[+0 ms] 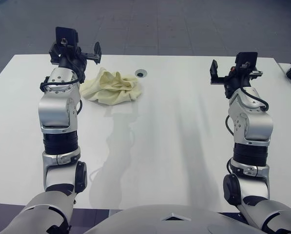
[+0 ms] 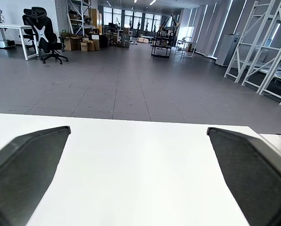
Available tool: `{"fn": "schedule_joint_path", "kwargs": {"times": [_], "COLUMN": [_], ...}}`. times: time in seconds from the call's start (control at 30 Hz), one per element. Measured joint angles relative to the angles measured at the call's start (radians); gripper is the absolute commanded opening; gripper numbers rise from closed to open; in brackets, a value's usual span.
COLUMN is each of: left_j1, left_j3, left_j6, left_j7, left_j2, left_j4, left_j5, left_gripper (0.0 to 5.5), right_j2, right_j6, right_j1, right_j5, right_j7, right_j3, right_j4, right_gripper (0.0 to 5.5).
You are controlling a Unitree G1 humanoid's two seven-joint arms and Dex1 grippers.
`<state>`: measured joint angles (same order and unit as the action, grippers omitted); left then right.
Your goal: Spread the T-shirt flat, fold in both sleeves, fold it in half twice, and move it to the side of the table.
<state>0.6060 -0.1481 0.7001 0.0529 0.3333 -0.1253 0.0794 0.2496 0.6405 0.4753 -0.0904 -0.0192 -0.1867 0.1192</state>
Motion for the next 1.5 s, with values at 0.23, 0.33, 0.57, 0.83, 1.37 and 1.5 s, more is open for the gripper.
{"fn": "schedule_joint_path", "kwargs": {"times": [0.23, 0.33, 0.57, 0.83, 1.37, 1.5], "left_j1": [-0.018, -0.024, 0.047, 0.212, 0.005, -0.142], "left_j3": [0.012, 0.012, 0.056, 0.257, 0.371, 0.386], "left_j6": [0.000, 0.000, -0.195, -0.534, -0.621, -0.490], "left_j7": [0.003, 0.003, 0.055, 0.123, 0.612, 0.662], "left_j2": [-0.002, -0.002, 0.045, 0.077, 0.073, 0.074], "left_j4": [-0.010, -0.010, 0.385, 1.115, 0.712, 0.448], "left_j5": [0.000, 0.000, -0.059, -0.264, -0.212, -0.185], "left_gripper": [5.40, 5.40, 5.40, 5.40, 5.40, 5.40], "right_j2": [0.003, 0.005, 0.007, 0.008, 0.131, 0.225], "right_j6": [0.000, 0.000, 0.000, -0.010, 0.001, -0.013], "right_j1": [0.002, 0.015, 0.021, 0.027, -0.034, -0.114], "right_j5": [0.003, 0.009, 0.013, 0.013, 0.023, 0.020], "right_j7": [0.019, 0.025, 0.026, 0.025, 0.244, 0.435], "right_j3": [0.007, 0.015, 0.021, 0.020, 0.153, 0.275], "right_j4": [0.000, -0.002, -0.008, -0.023, 0.034, 0.132], "right_gripper": [5.39, 5.39, 5.39, 5.39, 5.39, 5.39]}}
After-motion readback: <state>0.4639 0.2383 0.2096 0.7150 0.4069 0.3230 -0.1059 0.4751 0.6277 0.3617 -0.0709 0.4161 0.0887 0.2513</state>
